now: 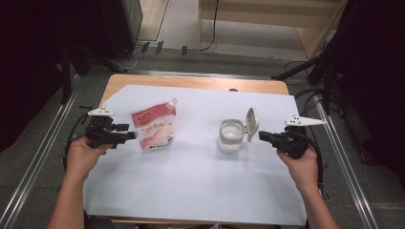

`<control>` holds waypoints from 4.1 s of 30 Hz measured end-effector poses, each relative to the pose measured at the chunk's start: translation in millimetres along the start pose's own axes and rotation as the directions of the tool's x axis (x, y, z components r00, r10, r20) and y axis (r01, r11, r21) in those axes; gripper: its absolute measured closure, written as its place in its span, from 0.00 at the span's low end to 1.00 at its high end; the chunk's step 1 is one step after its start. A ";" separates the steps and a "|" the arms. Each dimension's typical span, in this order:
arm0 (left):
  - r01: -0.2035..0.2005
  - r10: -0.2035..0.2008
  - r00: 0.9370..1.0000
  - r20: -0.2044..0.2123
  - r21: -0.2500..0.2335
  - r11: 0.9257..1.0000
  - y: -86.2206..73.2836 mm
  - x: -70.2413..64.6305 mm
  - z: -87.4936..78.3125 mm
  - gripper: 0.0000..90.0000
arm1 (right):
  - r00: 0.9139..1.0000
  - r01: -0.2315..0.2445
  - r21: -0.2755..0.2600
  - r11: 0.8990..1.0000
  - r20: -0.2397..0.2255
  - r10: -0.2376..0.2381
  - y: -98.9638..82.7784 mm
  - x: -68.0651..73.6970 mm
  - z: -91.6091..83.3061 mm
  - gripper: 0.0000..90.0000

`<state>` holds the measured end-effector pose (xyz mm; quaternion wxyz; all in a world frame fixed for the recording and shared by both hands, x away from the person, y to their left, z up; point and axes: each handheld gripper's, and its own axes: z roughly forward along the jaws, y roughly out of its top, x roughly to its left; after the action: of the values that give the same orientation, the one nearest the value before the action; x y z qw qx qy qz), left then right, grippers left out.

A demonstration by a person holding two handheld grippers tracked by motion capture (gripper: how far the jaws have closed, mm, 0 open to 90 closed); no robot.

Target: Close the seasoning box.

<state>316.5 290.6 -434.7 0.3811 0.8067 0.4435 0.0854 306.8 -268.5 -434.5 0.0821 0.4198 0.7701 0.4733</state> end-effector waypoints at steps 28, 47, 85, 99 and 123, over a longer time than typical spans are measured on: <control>0.011 -0.011 1.000 -0.008 -0.003 1.000 -4.5 7.1 -1.0 0.45 | 1.000 -0.016 -0.025 1.000 0.013 0.016 28.2 -12.7 31.1 0.99; 0.021 -0.021 1.000 -0.005 -0.002 1.000 -6.4 10.8 -1.9 0.45 | 0.999 0.045 -0.035 0.998 -0.021 -0.046 37.8 12.9 33.6 0.98; 0.027 -0.027 1.000 -0.005 0.020 0.999 -6.6 9.4 2.3 0.40 | 0.998 0.058 -0.069 0.996 0.031 -0.056 21.2 -4.1 8.8 0.63; 0.037 -0.037 0.999 -0.006 0.029 0.999 -7.4 12.2 1.6 0.40 | 0.996 0.027 -0.061 0.998 0.083 -0.022 2.1 -26.2 2.7 0.56; 0.055 -0.055 0.998 -0.005 0.029 0.998 -8.4 12.7 3.1 0.40 | 0.994 0.002 -0.018 1.000 0.107 0.000 -8.3 -37.1 12.2 0.56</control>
<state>320.1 301.4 -445.2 0.3708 0.7996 0.4673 0.0700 332.0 -288.9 -457.8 0.1271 0.4434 0.7605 0.4570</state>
